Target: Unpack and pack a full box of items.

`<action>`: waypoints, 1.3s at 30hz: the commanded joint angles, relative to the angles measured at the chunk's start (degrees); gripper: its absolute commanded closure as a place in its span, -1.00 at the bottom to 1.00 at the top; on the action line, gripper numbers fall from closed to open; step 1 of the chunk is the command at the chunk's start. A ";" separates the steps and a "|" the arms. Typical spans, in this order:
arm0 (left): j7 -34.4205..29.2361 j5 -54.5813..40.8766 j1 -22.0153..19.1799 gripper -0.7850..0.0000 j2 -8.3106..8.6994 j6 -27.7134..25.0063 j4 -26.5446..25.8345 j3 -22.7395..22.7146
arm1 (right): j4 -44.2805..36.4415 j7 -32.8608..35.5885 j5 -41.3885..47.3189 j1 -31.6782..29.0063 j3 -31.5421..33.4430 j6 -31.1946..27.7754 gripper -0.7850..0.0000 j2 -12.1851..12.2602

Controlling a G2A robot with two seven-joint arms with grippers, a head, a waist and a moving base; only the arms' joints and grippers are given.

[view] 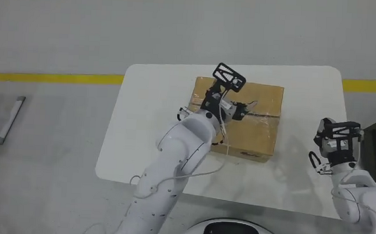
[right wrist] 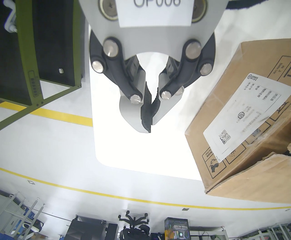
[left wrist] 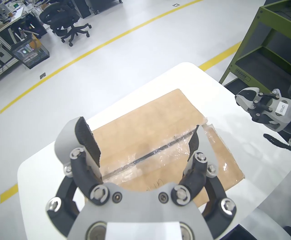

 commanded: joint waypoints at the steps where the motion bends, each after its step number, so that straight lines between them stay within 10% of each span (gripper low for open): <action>1: 0.00 0.00 0.00 -1.00 0.00 0.00 0.00 0.00 | 0.07 -0.10 -0.08 -0.26 0.09 0.20 1.00 -0.06; 10: -0.03 1.14 1.59 -1.00 0.25 -1.64 1.10 0.49 | 0.36 0.06 -0.89 -1.26 0.78 0.46 1.00 -0.25; 23: -2.64 8.83 -1.74 -1.00 -1.33 -8.37 7.96 13.21 | 0.68 0.33 -1.05 -2.03 1.76 0.75 1.00 -0.55; 39: -2.36 9.92 -5.42 -1.00 -3.67 -2.96 15.00 15.42 | 0.04 1.11 -2.42 -1.86 0.99 0.87 1.00 -0.99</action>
